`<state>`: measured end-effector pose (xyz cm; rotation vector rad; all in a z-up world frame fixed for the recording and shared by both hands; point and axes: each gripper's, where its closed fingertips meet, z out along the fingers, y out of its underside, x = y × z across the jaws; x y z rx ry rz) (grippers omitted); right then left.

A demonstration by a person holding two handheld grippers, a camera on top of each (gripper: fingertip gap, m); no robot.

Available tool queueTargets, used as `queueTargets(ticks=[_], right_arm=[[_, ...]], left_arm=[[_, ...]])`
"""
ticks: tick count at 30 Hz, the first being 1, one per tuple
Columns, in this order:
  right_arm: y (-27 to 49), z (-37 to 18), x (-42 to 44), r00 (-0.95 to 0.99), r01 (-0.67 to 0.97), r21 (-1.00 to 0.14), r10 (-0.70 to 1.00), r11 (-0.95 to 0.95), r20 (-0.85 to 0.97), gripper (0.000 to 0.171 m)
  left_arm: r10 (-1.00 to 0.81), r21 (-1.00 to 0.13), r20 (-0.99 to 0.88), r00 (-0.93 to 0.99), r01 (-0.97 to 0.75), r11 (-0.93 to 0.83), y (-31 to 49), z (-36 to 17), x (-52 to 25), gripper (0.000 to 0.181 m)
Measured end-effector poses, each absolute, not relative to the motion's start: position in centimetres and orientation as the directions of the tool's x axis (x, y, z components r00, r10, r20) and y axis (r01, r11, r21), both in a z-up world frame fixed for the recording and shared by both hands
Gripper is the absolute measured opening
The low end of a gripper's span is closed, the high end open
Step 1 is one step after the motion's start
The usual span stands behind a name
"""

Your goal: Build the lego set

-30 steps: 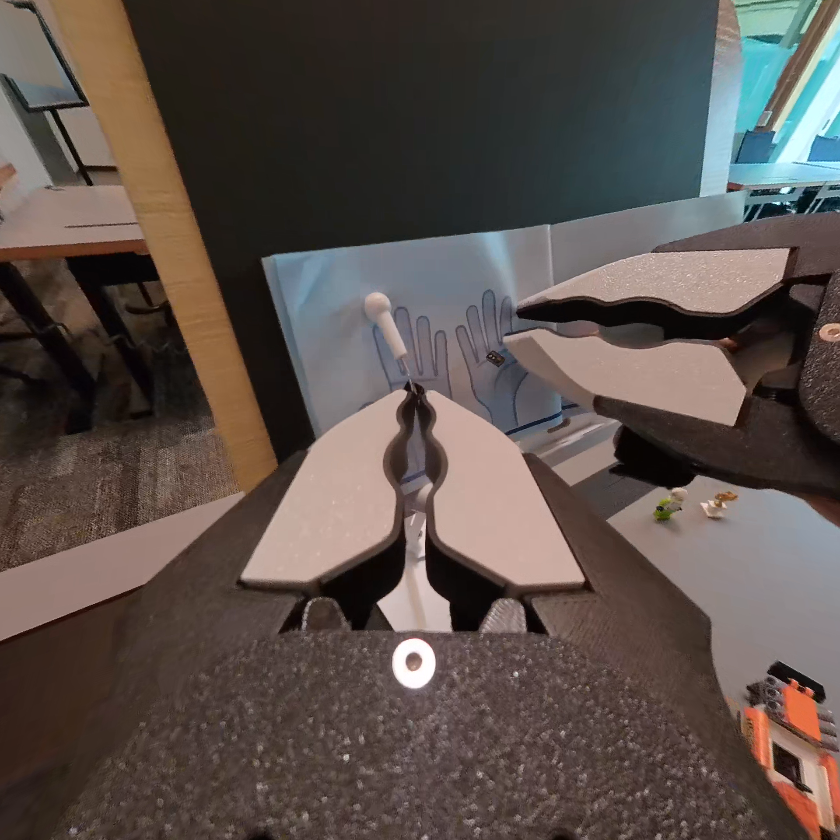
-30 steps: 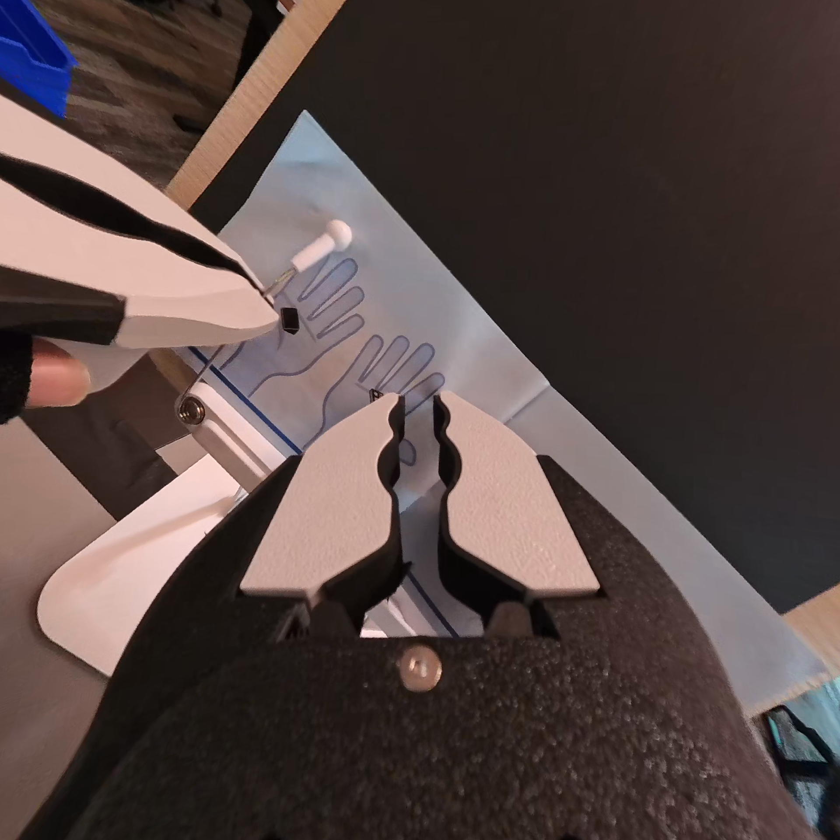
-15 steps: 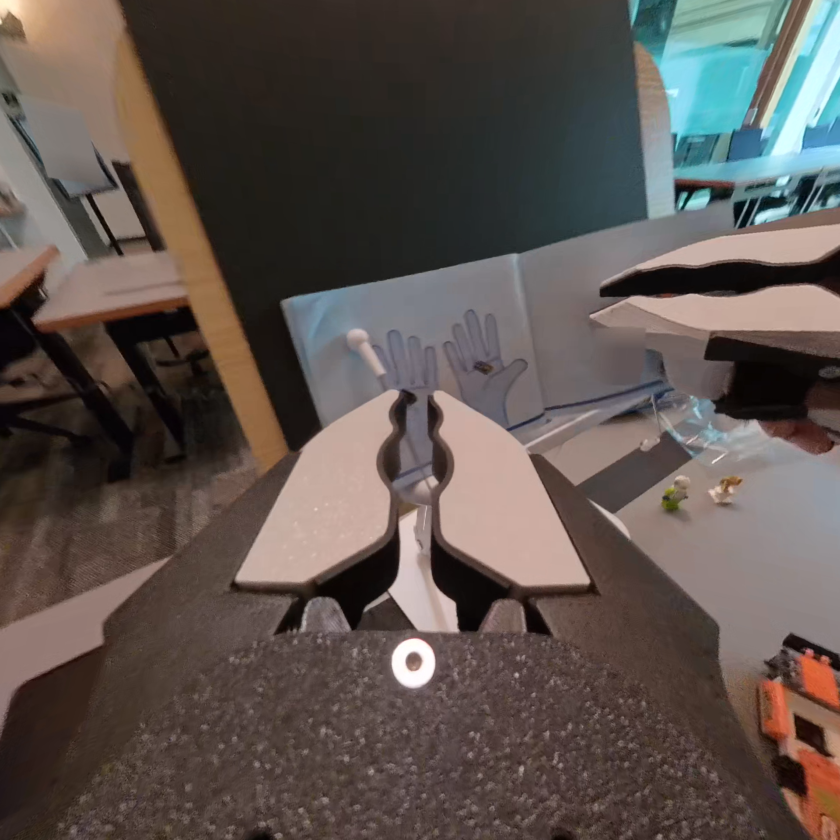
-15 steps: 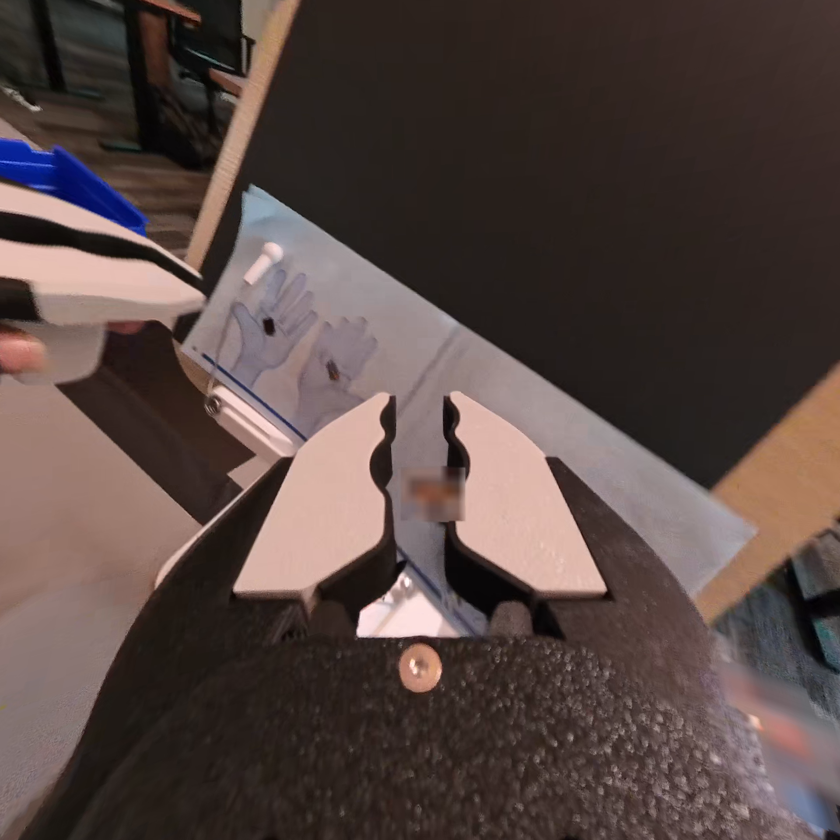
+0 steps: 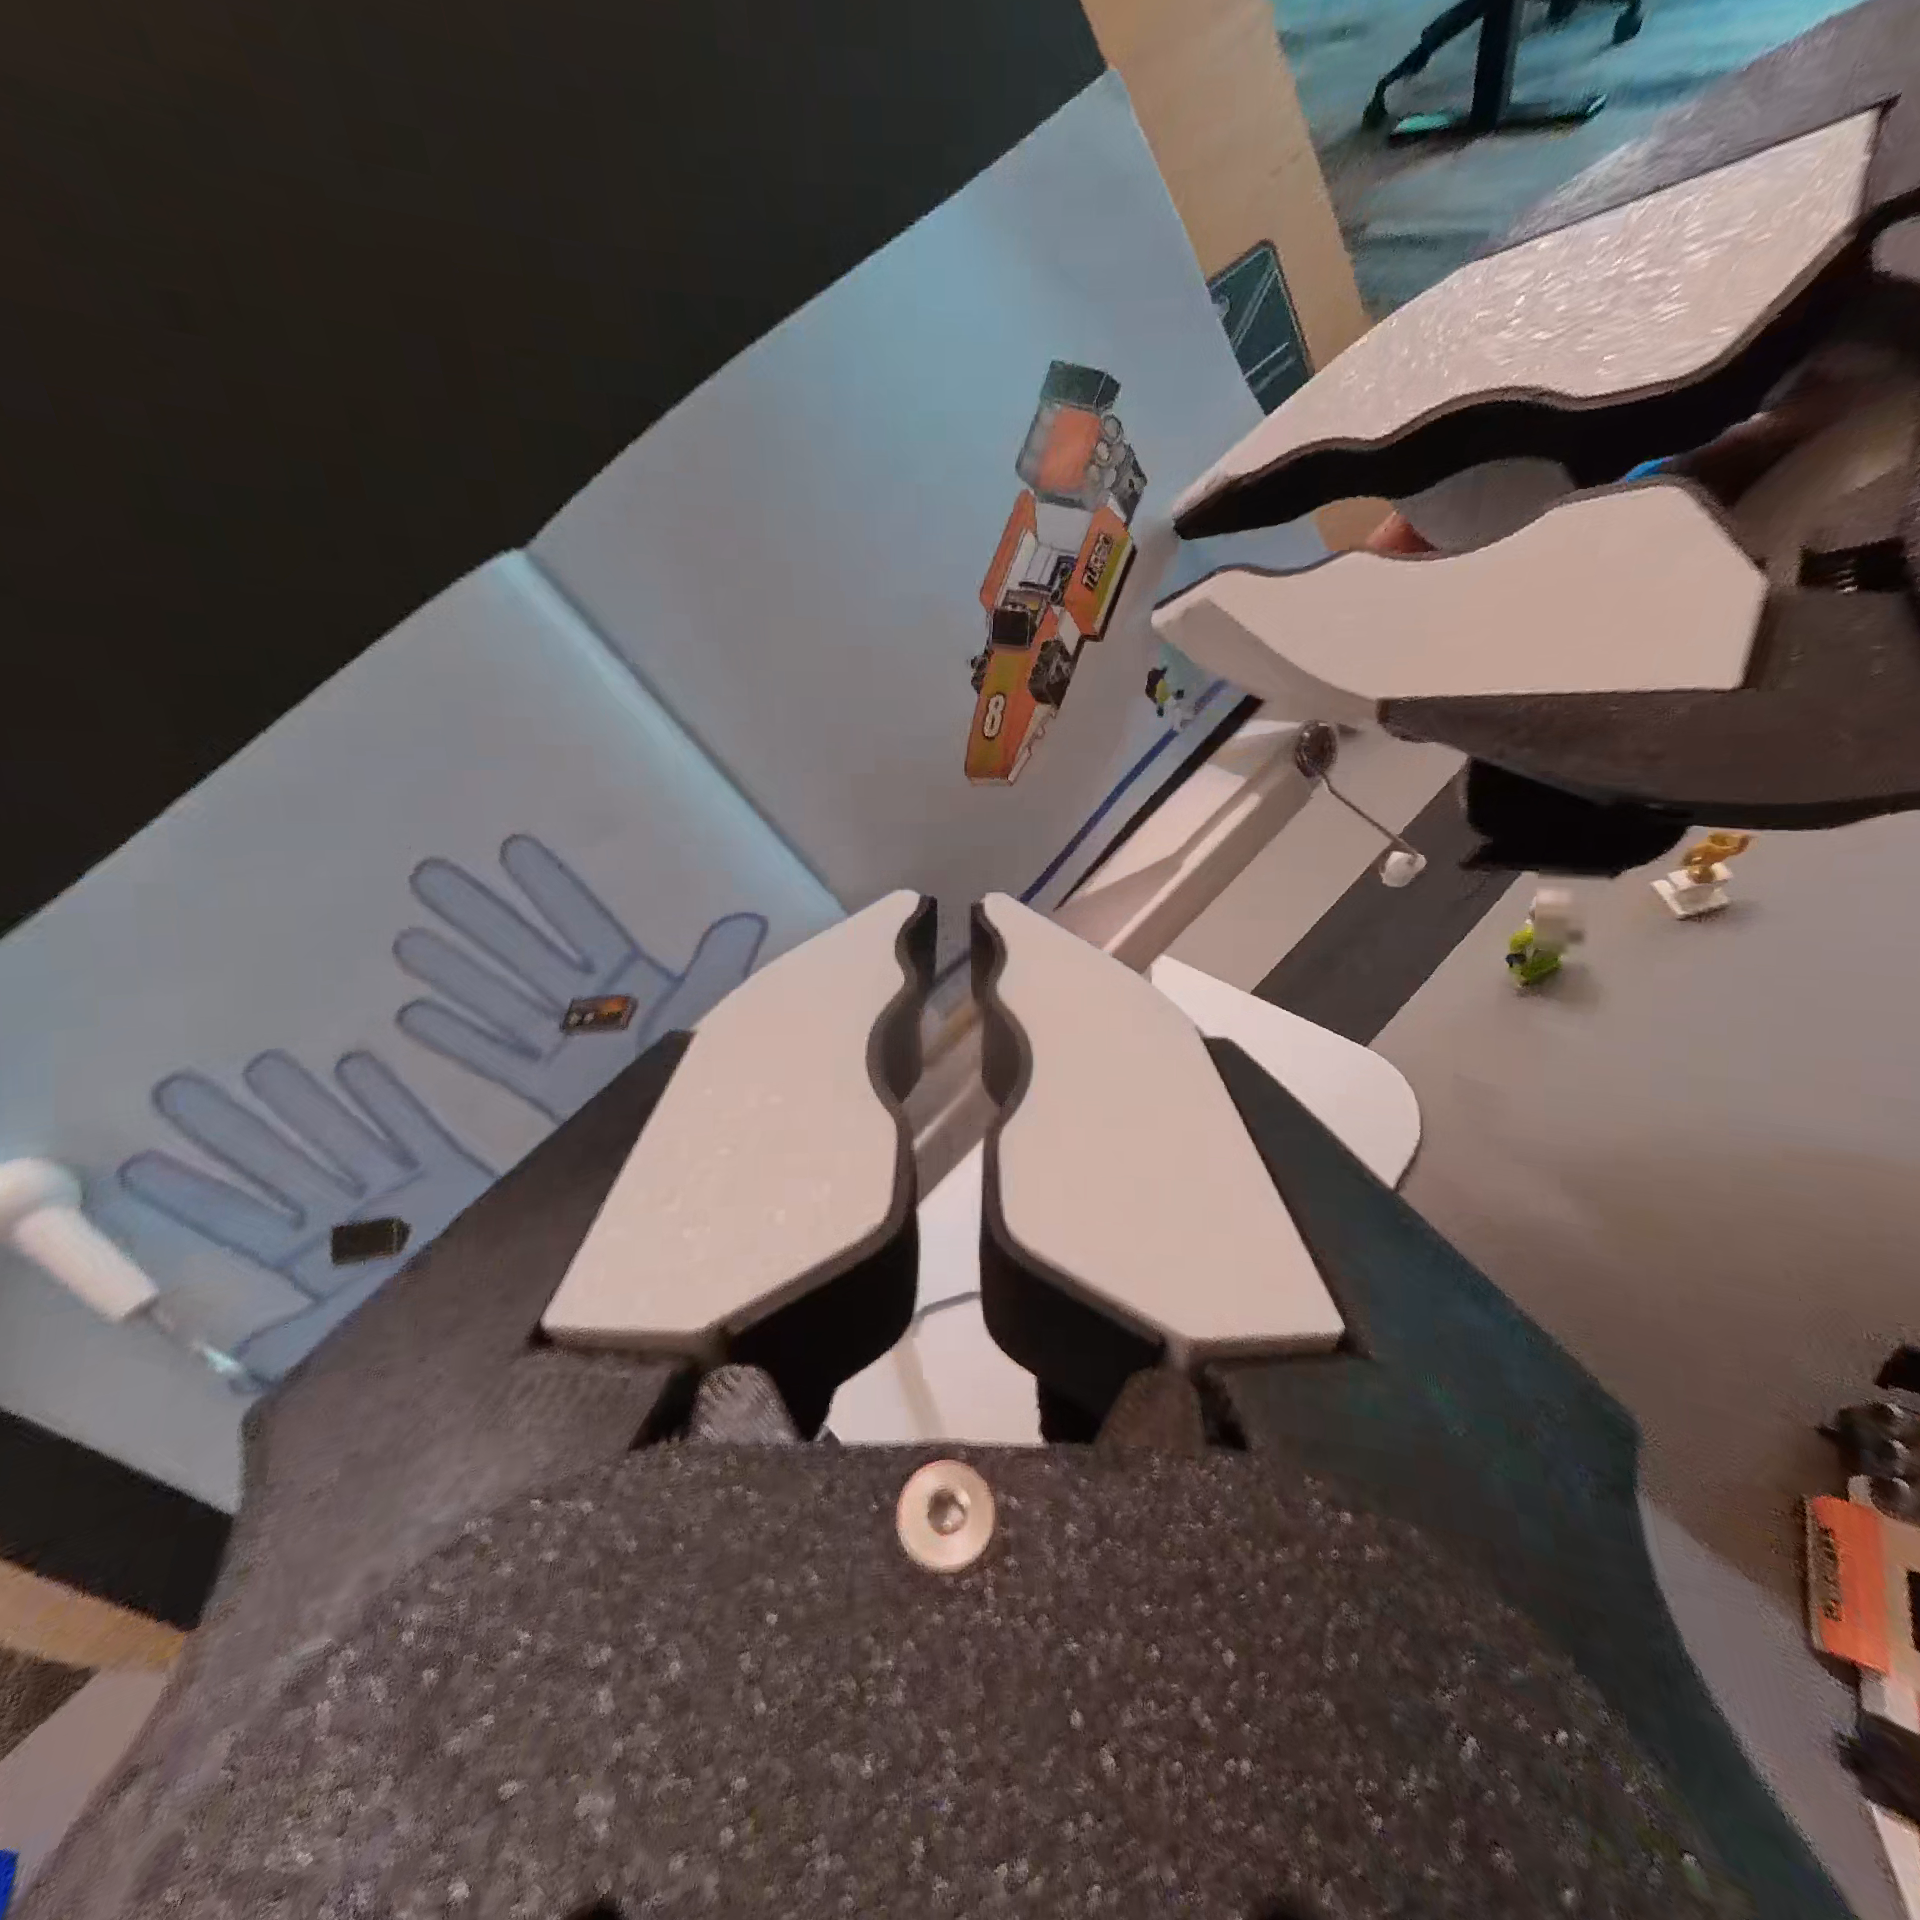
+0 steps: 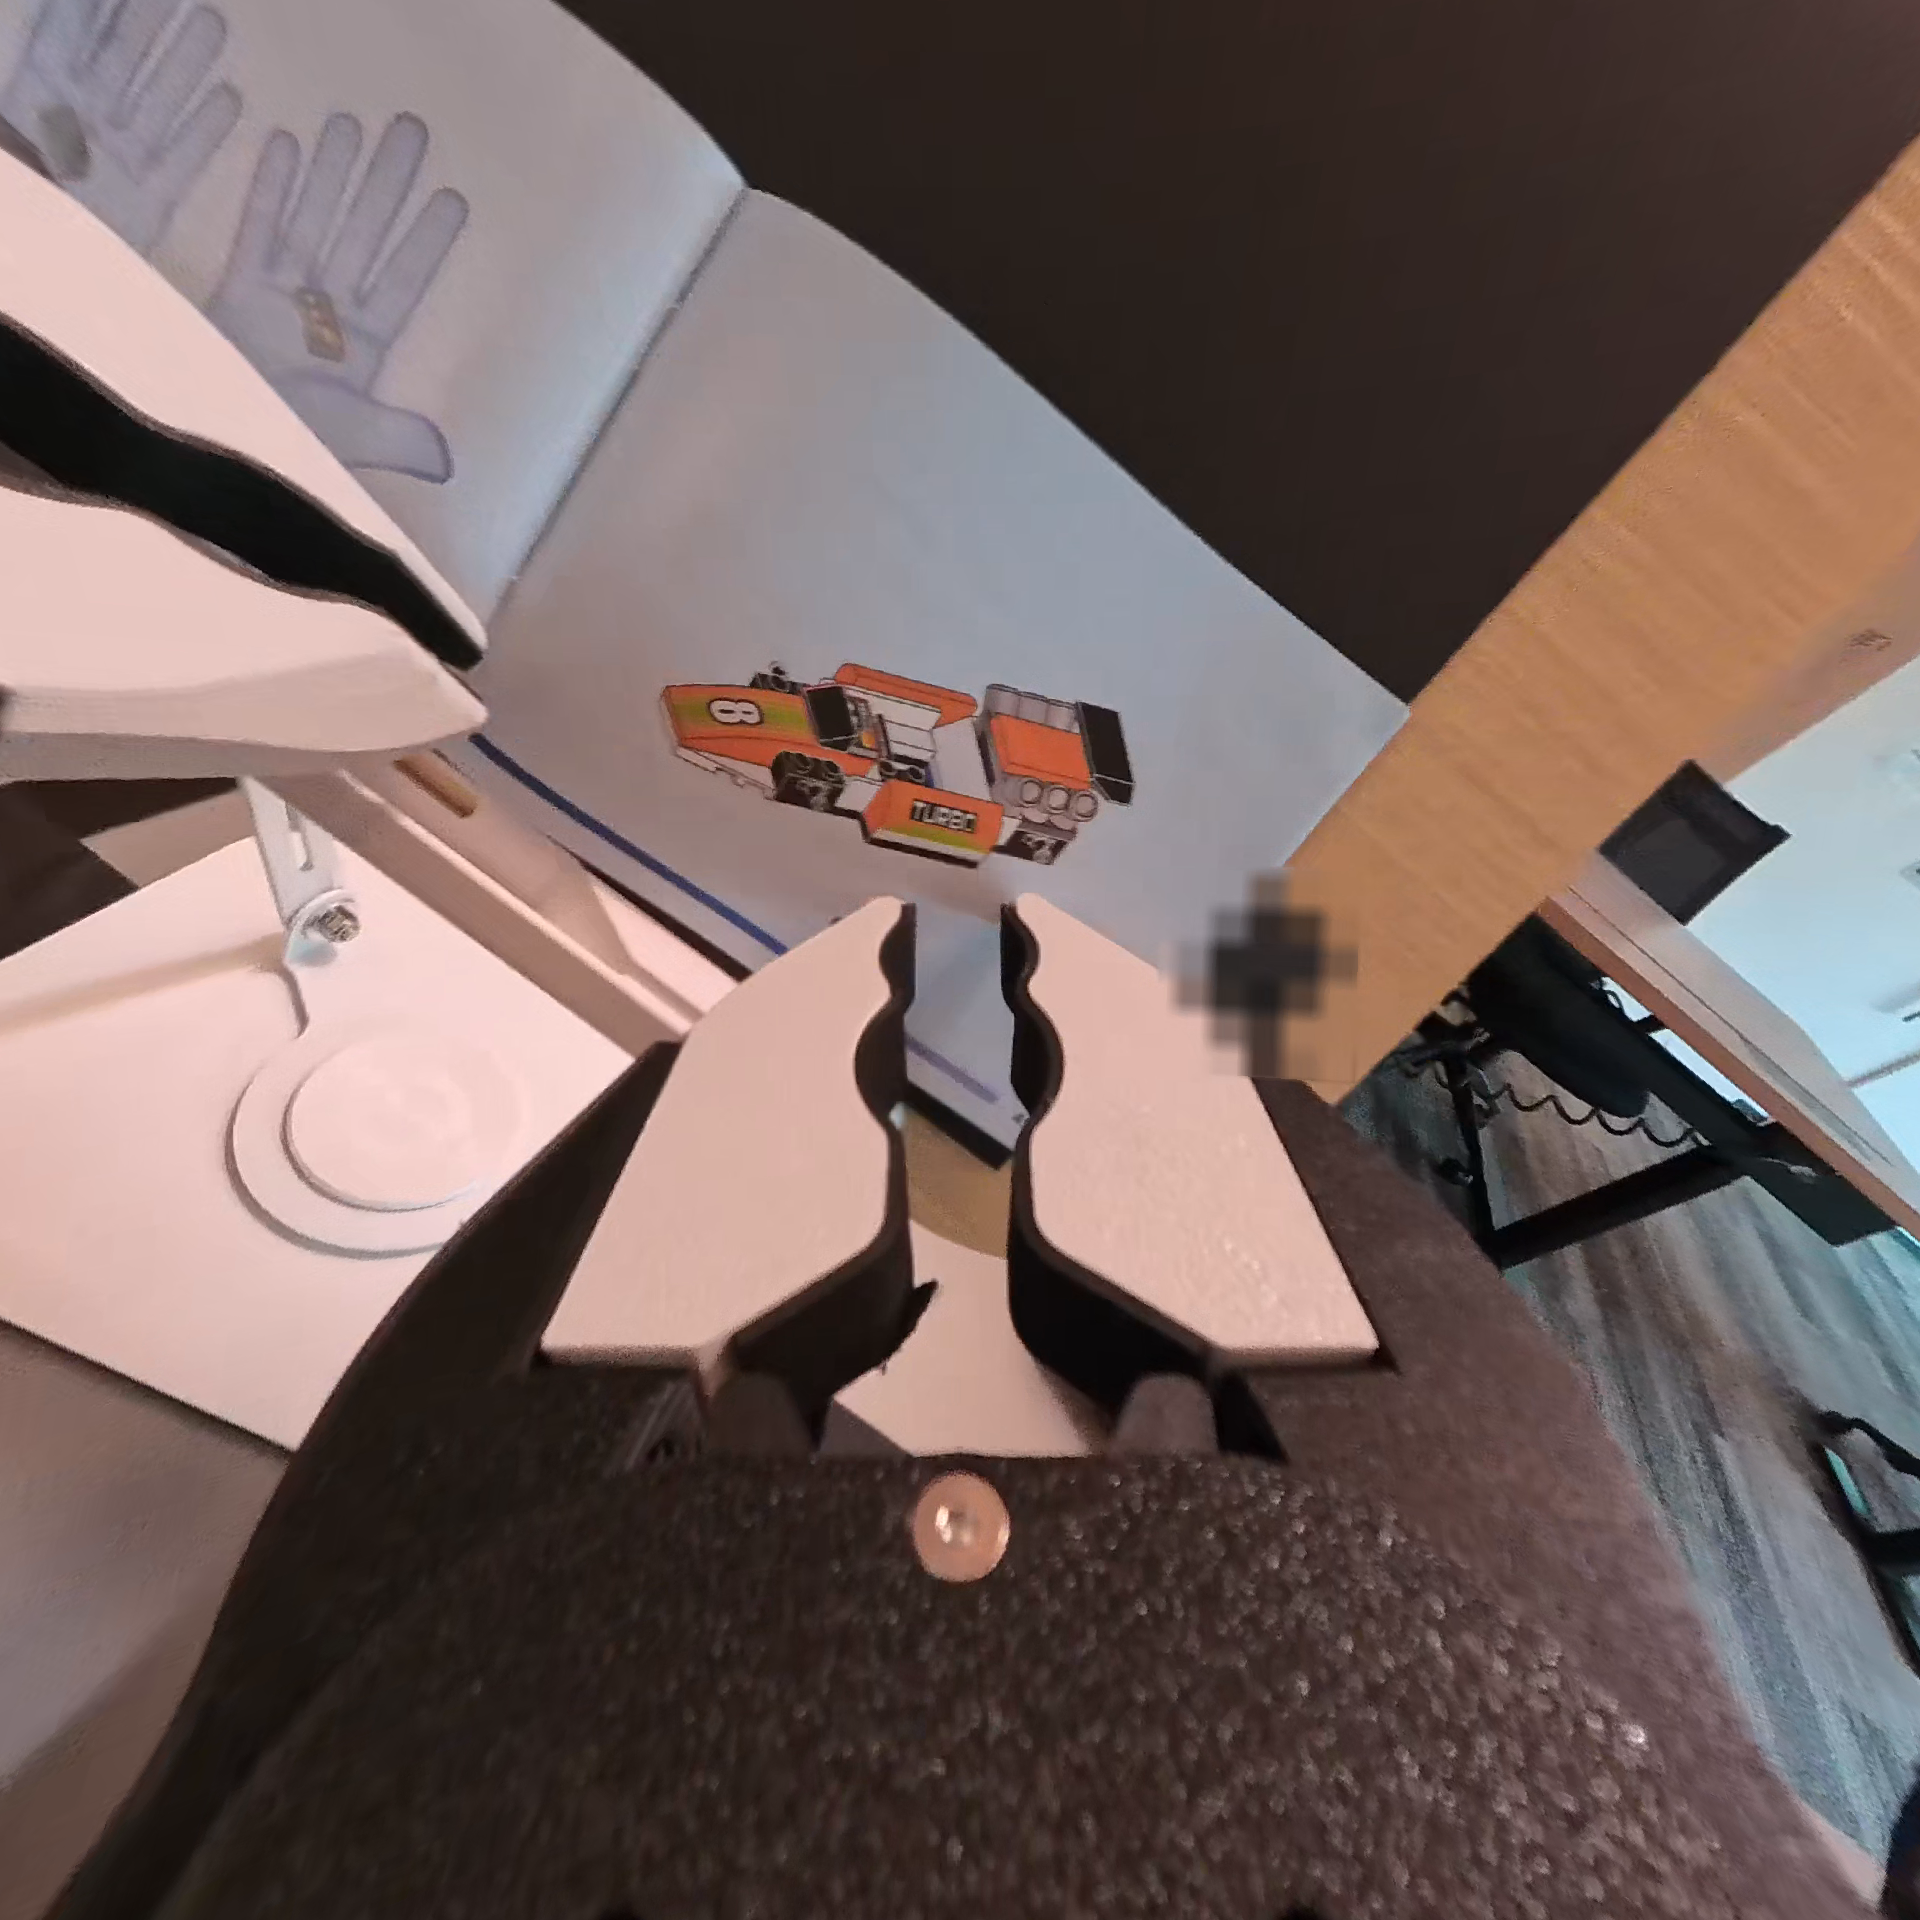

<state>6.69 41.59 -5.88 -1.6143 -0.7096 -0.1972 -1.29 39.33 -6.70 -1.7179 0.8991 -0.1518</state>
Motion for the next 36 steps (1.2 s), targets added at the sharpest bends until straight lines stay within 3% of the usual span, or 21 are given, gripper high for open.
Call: queueTargets(ticks=[4, 8, 11, 14, 18, 21, 25, 28, 33, 36], right_arm=[[41.3, -5.9, 7.2, 0.813, 0.505, -0.863, 0.34, -0.01, 0.472, 0.014], [39.9, -6.0, 8.1, 0.862, 0.362, -0.932, 0.388, -0.021, 0.326, 0.017], [37.9, -7.7, 9.6, 0.916, 0.131, -0.983, 0.394, -0.129, 0.071, 0.013], [35.7, -11.8, 8.8, 0.866, -0.109, -0.944, 0.436, -0.312, -0.245, 0.016], [35.0, -14.9, 7.4, 0.808, -0.245, -0.885, 0.421, -0.397, -0.412, 0.024], [35.2, -14.3, 6.6, 0.669, -0.466, -0.768, 0.394, -0.439, -0.631, 0.029], [36.2, -13.8, 6.7, 0.343, -0.736, -0.46, 0.313, -0.497, -0.886, 0.036], [37.2, -14.0, 7.6, 0.151, -0.83, -0.259, 0.249, -0.493, -0.957, 0.033], [37.9, -13.1, 8.8, 0.034, -0.883, -0.153, 0.264, -0.445, -0.964, 0.023], [37.7, -11.8, 9.4, 0.013, -0.89, -0.154, 0.313, -0.428, -0.95, 0.025]], left_arm=[[-0.623, -0.847, -0.339, 0.705, -0.517, -0.125, 40.4, -7.0, -0.8, 0.002], [-0.626, -0.837, -0.339, 0.703, -0.529, -0.141, 40.4, -7.0, -0.8, 0.0], [-0.623, -0.837, -0.348, 0.701, -0.532, -0.131, 40.3, -7.0, -0.8, 0.0], [-0.615, -0.825, -0.374, 0.694, -0.552, -0.12, 40.2, -7.2, -0.7, 0.001], [-0.617, -0.819, -0.379, 0.69, -0.561, -0.124, 40.0, -7.5, -0.4, 0.002], [-0.618, -0.821, -0.375, 0.691, -0.557, -0.125, 40.0, -7.6, -0.4, 0.001], [-0.619, -0.831, -0.357, 0.699, -0.54, -0.131, 40.1, -7.6, -0.4, 0.0], [-0.616, -0.827, -0.367, 0.697, -0.548, -0.127, 40.1, -7.6, -0.5, 0.0], [-0.616, -0.829, -0.362, 0.699, -0.544, -0.13, 40.1, -7.7, -0.5, 0.0], [-0.617, -0.832, -0.357, 0.701, -0.539, -0.132, 40.2, -7.7, -0.5, 0.0]])
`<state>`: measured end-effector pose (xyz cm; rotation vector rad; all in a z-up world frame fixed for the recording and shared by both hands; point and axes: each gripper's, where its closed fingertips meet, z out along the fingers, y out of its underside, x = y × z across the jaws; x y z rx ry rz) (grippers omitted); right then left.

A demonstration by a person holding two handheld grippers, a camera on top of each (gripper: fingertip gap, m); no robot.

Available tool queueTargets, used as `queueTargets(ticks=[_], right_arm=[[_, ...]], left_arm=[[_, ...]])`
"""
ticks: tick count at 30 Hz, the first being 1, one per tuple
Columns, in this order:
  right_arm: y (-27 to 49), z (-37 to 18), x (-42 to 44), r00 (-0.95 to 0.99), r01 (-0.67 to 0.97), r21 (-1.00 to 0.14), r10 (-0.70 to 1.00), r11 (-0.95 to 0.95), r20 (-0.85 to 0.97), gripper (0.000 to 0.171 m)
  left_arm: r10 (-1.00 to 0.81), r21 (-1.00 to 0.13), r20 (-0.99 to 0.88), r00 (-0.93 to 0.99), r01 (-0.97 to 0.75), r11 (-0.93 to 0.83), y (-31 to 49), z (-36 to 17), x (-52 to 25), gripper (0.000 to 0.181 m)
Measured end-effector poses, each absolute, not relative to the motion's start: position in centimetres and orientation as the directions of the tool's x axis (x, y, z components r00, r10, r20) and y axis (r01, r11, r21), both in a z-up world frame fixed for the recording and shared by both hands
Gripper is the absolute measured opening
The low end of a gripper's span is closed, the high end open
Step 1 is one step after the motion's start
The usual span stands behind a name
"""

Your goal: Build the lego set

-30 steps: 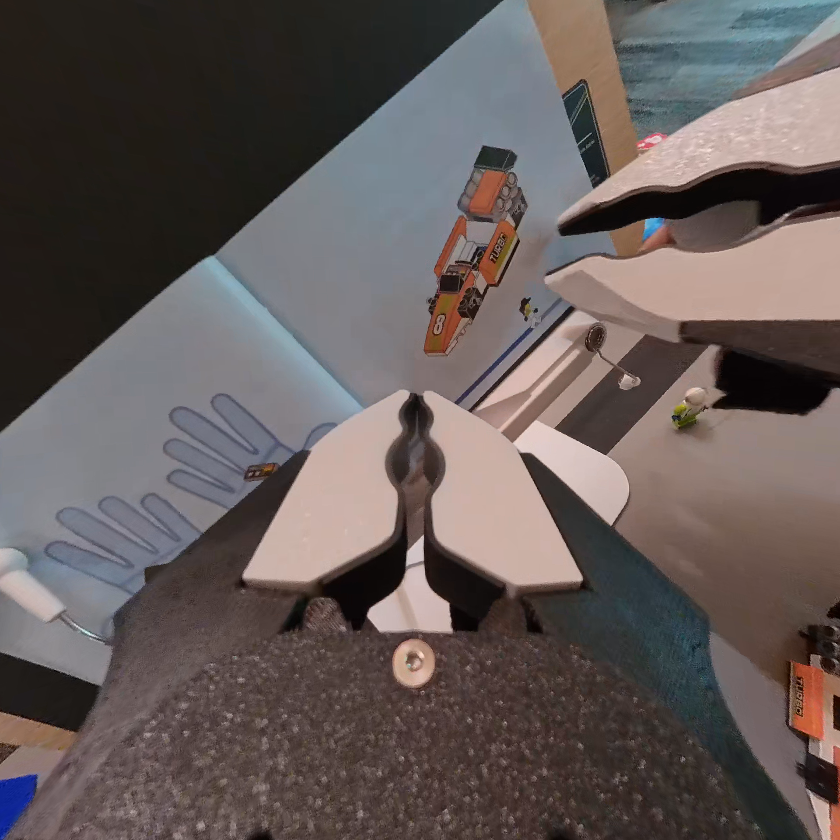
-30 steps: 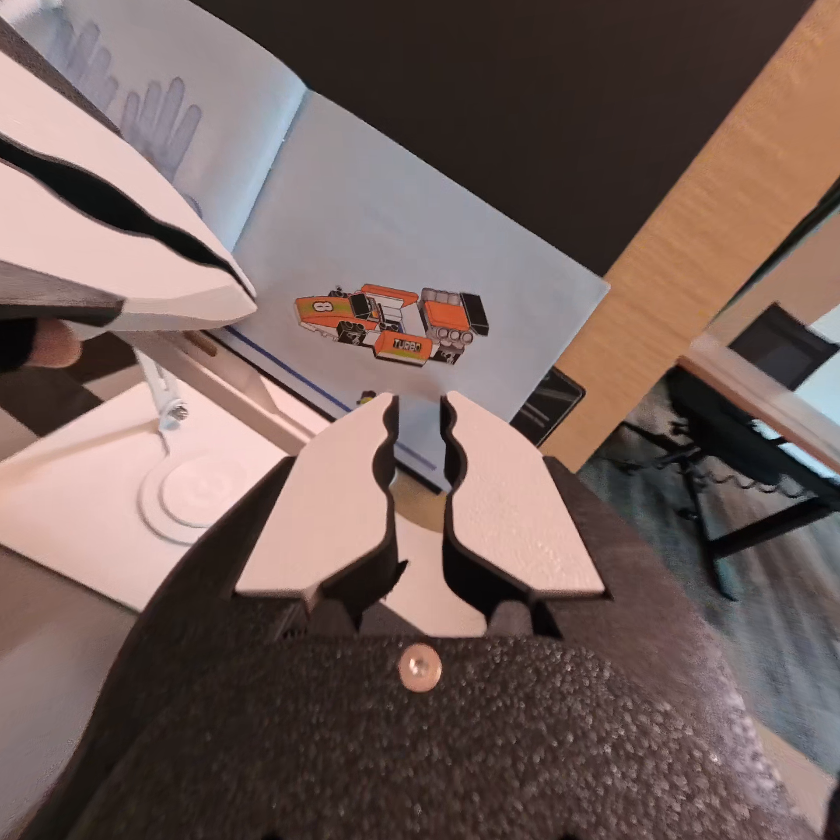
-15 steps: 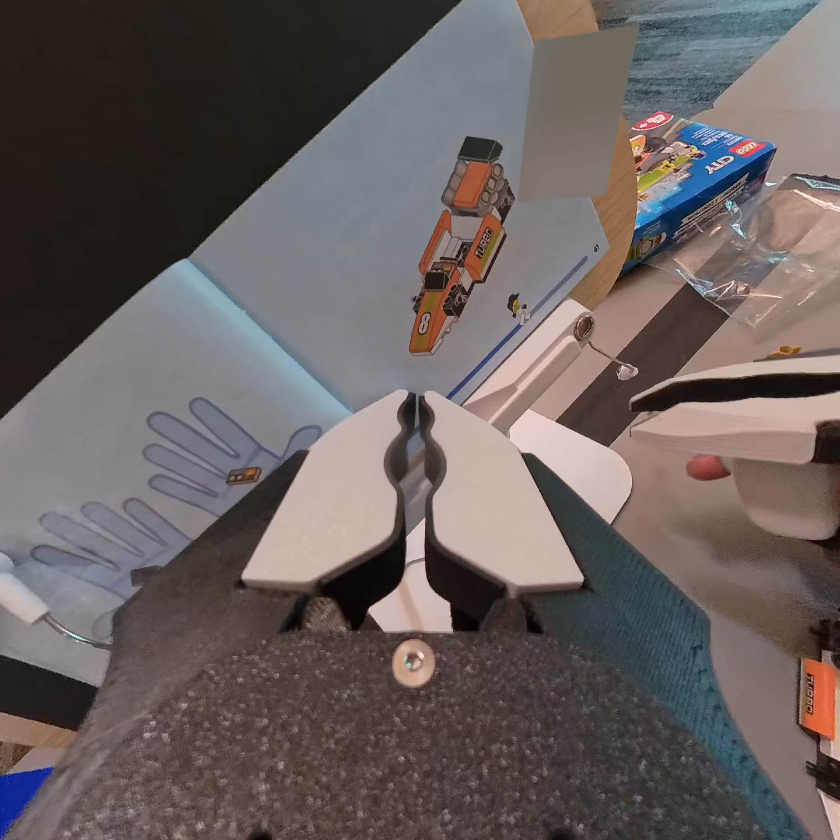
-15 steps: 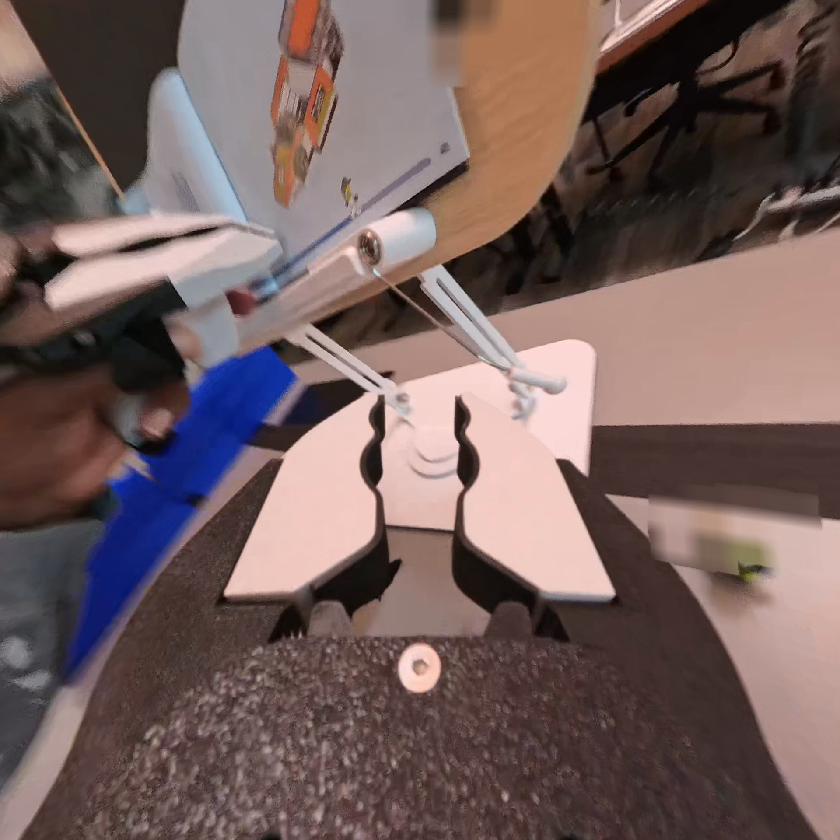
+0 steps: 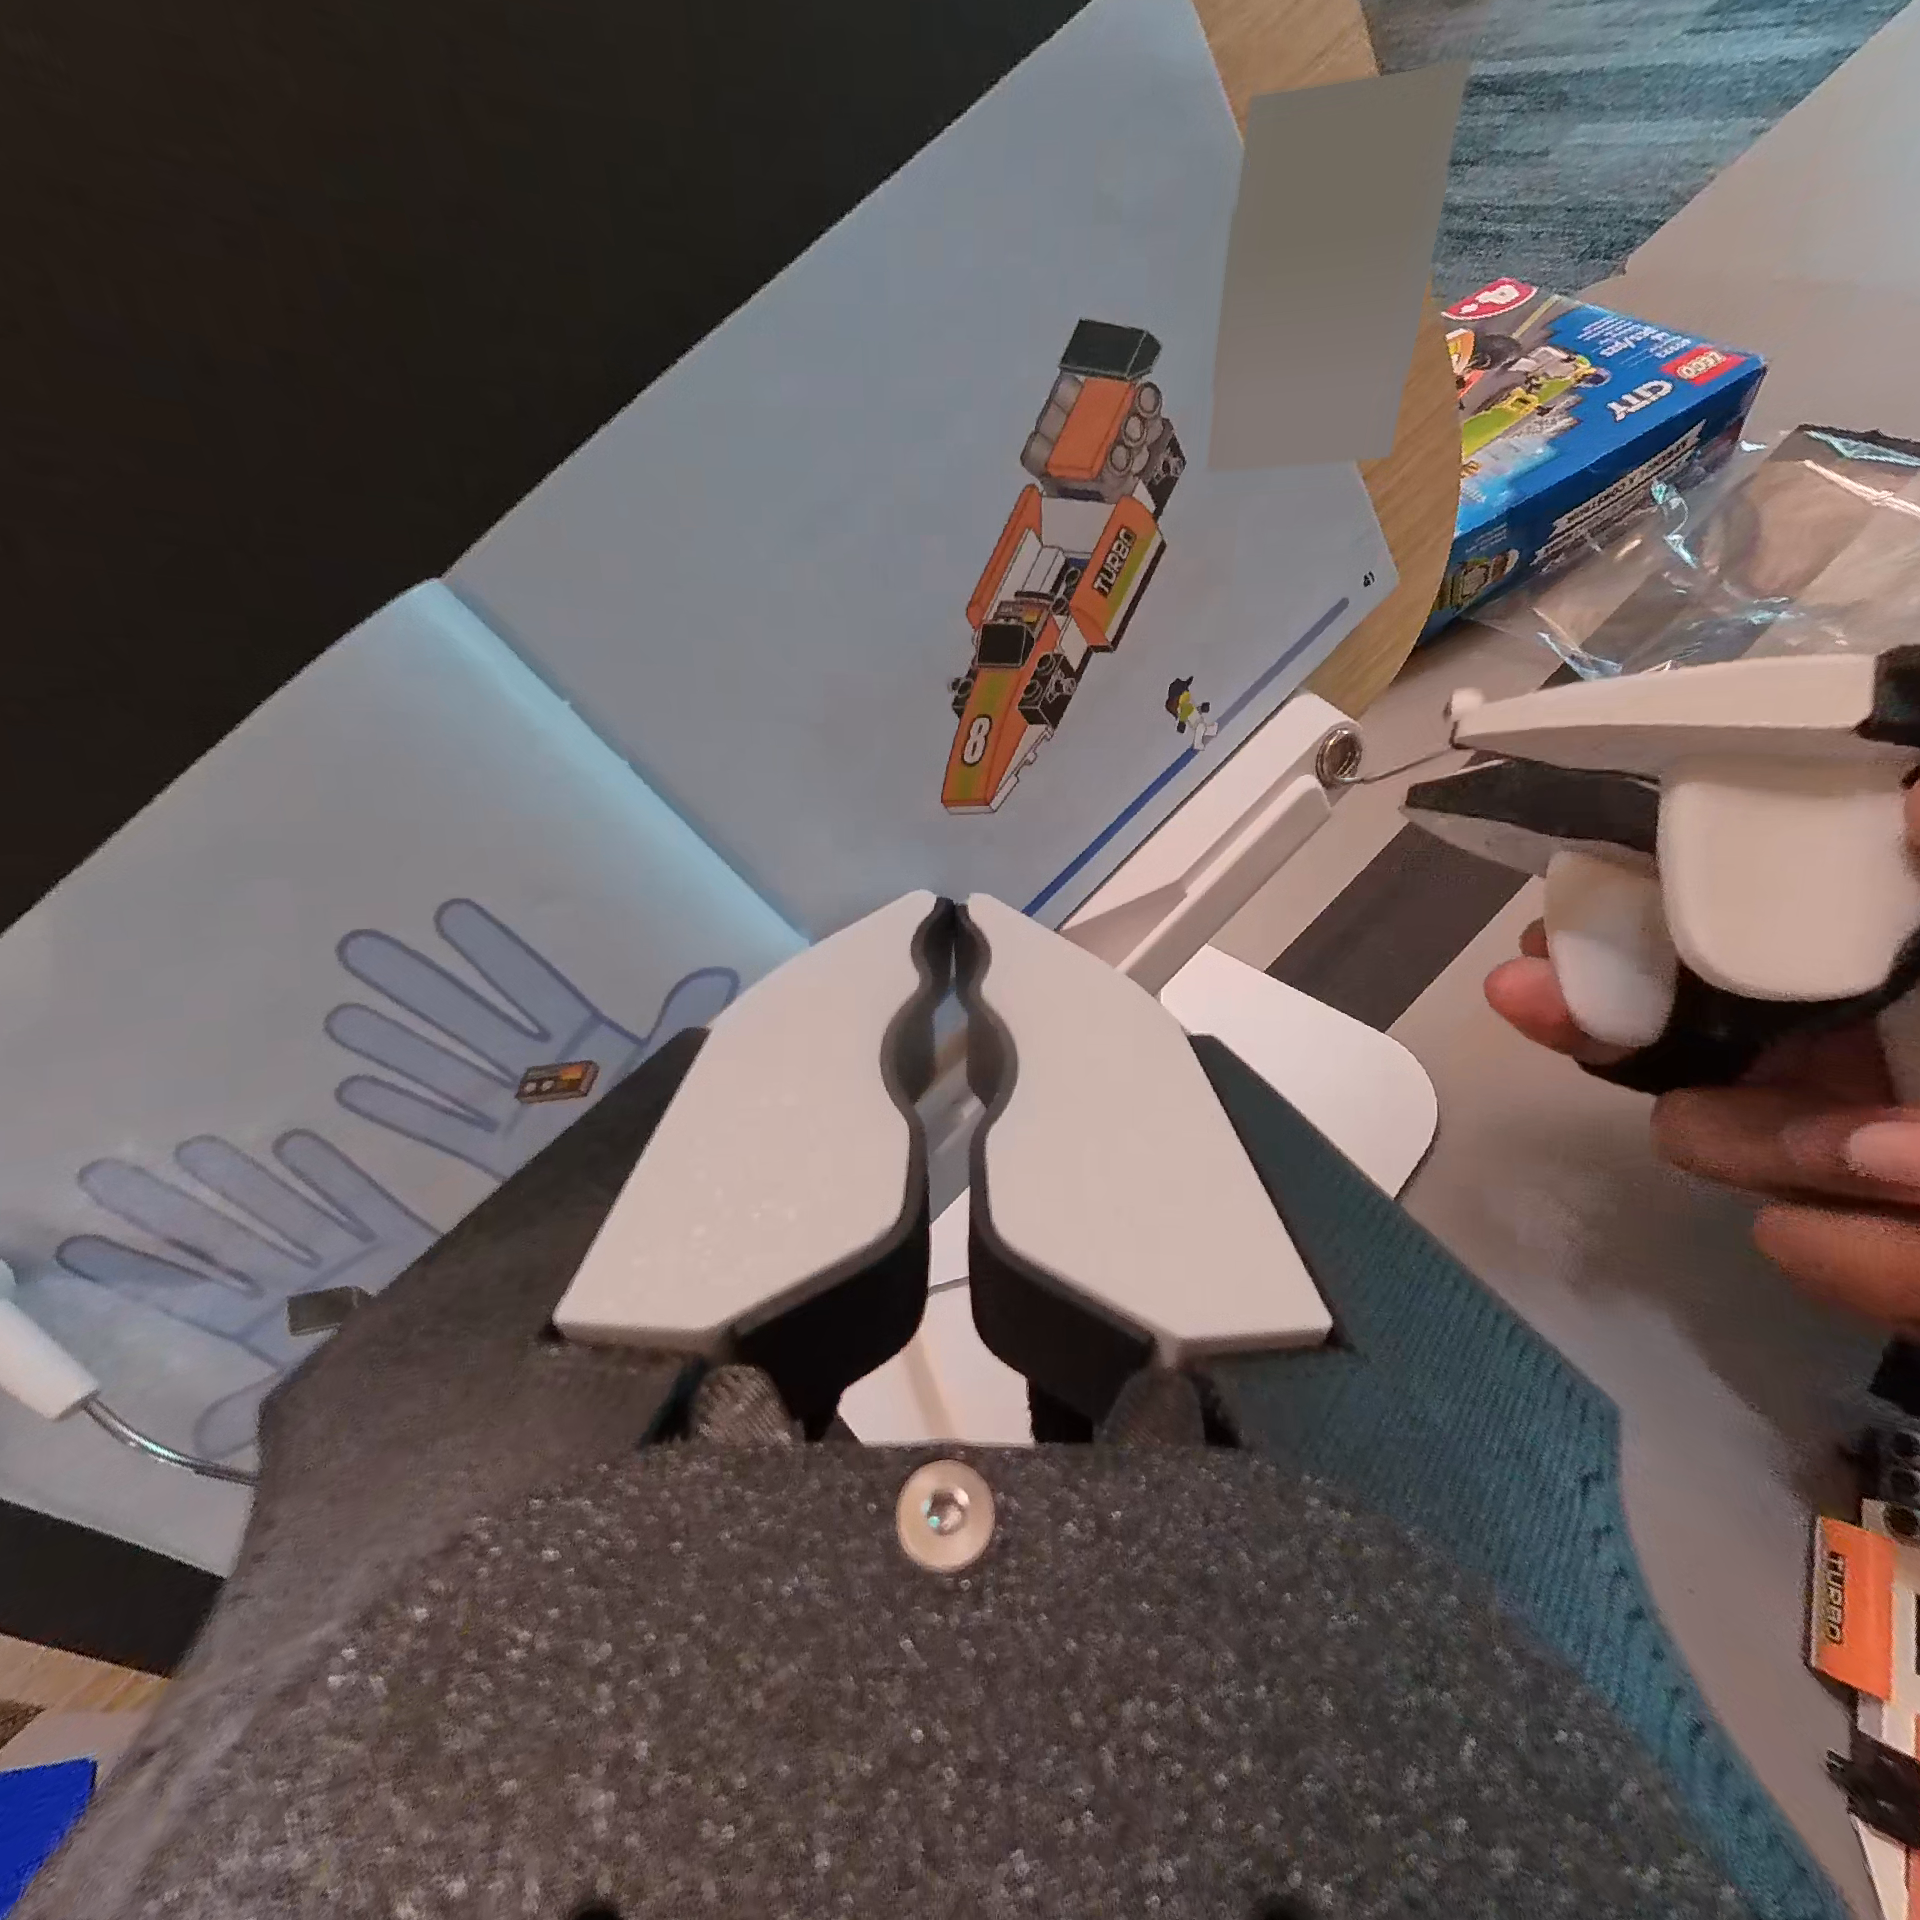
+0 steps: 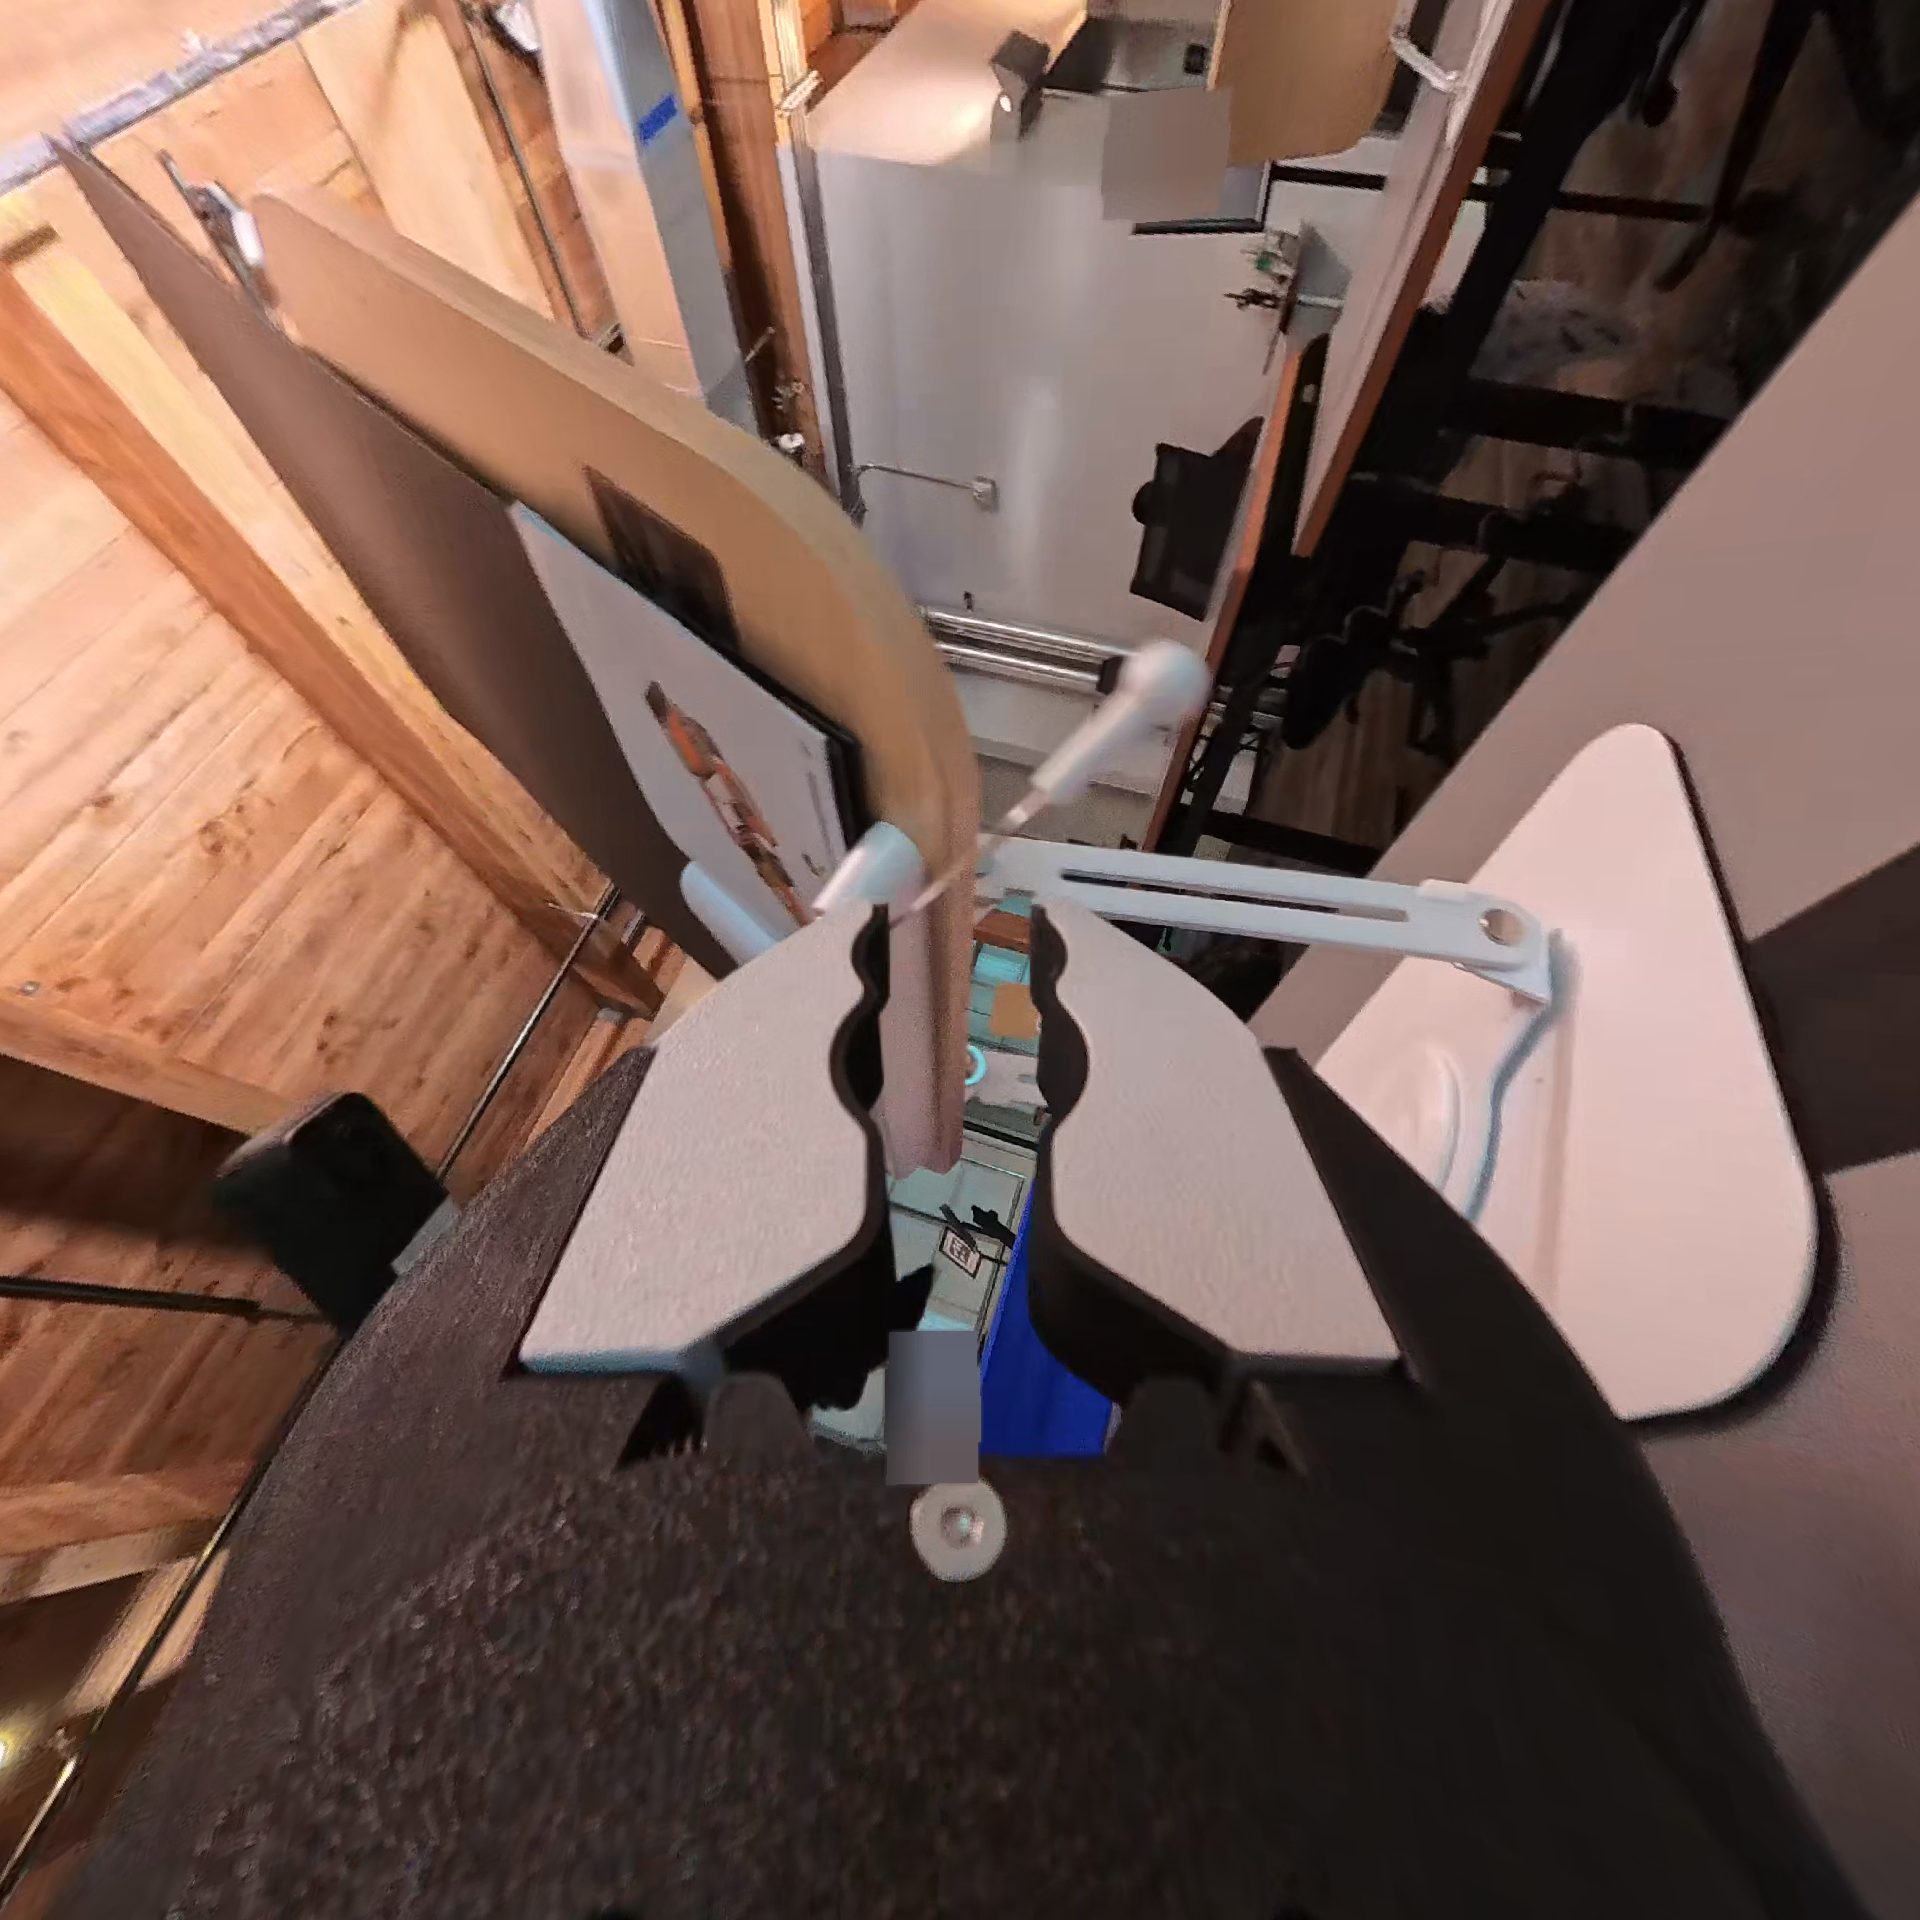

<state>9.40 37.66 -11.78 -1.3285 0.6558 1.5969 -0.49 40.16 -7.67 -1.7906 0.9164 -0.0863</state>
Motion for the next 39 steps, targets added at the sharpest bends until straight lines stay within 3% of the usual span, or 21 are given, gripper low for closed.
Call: queueTargets(ticks=[6, 9, 11, 16, 19, 23, 25, 33, 39], right_arm=[[38.1, -10.7, 10.4, 0.035, -0.894, -0.177, 0.331, -0.411, -0.943, 0.025], [38.6, -10.5, 10.9, 0.104, -0.894, -0.23, 0.323, -0.383, -0.941, 0.005], [38.8, -9.9, 11.1, 0.153, -0.882, -0.29, 0.357, -0.371, -0.922, 0.003], [38.5, -7.7, 10.9, 0.47, -0.765, -0.599, 0.431, -0.236, -0.77, 0.001], [38.3, -6.6, 10.4, 0.711, -0.573, -0.811, 0.425, -0.113, -0.561, 0.001], [38.8, -5.3, 8.8, 0.859, -0.285, -0.958, 0.432, -0.039, -0.274, 0.001], [39.4, -5.2, 8.2, 0.879, -0.193, -0.98, 0.435, -0.049, -0.195, 0.002], [39.6, -5.2, 8.0, 0.877, -0.132, -0.985, 0.449, -0.113, -0.169, 0.002], [36.6, -3.6, 9.9, 0.939, -0.02, -0.999, 0.342, -0.032, -0.03, 0.015]], left_arm=[[-0.615, -0.834, -0.353, 0.705, -0.535, -0.134, 40.2, -7.7, -0.5, 0.0], [-0.615, -0.835, -0.354, 0.704, -0.535, -0.132, 40.2, -7.7, -0.5, 0.0], [-0.615, -0.835, -0.355, 0.704, -0.535, -0.131, 40.2, -7.7, -0.6, 0.0], [-0.612, -0.836, -0.356, 0.707, -0.533, -0.13, 40.3, -7.7, -0.6, 0.0], [-0.617, -0.837, -0.349, 0.705, -0.531, -0.134, 40.3, -7.8, -0.6, 0.0], [-0.623, -0.839, -0.348, 0.701, -0.529, -0.127, 40.2, -7.8, -0.7, 0.0], [-0.622, -0.84, -0.346, 0.702, -0.528, -0.128, 40.3, -7.8, -0.7, 0.0], [-0.621, -0.836, -0.341, 0.706, -0.529, -0.143, 40.4, -7.7, -0.7, 0.0], [-0.58, -0.909, -0.336, 0.742, -0.416, -0.006, 38.0, -4.5, -1.0, 0.001]])
